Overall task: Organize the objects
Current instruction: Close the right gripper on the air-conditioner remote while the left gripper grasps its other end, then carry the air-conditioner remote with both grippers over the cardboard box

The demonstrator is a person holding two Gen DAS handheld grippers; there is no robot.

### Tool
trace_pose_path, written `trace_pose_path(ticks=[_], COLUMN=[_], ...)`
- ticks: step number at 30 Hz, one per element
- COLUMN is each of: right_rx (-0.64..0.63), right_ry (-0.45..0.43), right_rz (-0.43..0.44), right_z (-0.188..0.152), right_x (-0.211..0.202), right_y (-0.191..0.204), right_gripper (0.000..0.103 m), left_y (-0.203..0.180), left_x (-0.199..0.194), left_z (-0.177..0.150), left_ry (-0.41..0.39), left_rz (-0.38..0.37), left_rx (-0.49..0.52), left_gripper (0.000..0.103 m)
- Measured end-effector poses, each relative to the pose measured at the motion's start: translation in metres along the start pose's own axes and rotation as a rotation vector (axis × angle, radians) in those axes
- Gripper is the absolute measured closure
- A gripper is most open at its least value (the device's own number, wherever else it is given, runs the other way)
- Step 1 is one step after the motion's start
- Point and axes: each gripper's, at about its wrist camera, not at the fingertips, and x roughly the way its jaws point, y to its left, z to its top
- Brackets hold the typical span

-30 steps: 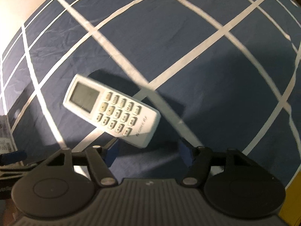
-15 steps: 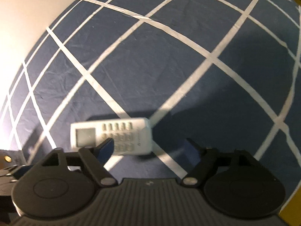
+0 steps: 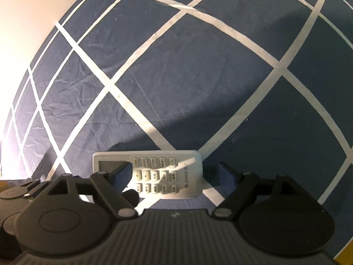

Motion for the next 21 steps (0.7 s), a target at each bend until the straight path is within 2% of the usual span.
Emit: trace_pose_path(ticks=[5, 12, 16, 21], right_rx=[-0.022, -0.045, -0.059, -0.064], right_ry=[0.013, 0.016, 0.018, 0.012], right_rz=[-0.009, -0.006, -0.007, -0.012], right_z=[-0.001, 0.001, 0.001, -0.001], right_x=[0.002, 0.003, 0.003, 0.002], right_y=[0.004, 0.007, 0.011, 0.014], right_gripper=[0.020, 0.024, 0.031, 0.032], left_y=[-0.004, -0.009, -0.007, -0.007], left_x=[0.006, 0.005, 0.004, 0.002], left_z=[0.002, 0.005, 0.005, 0.003], left_ry=[0.016, 0.021, 0.019, 0.021], left_rz=[-0.016, -0.036, -0.042, -0.038], left_rx=[0.002, 0.003, -0.006, -0.014], left_gripper=[0.006, 0.024, 0.025, 0.025])
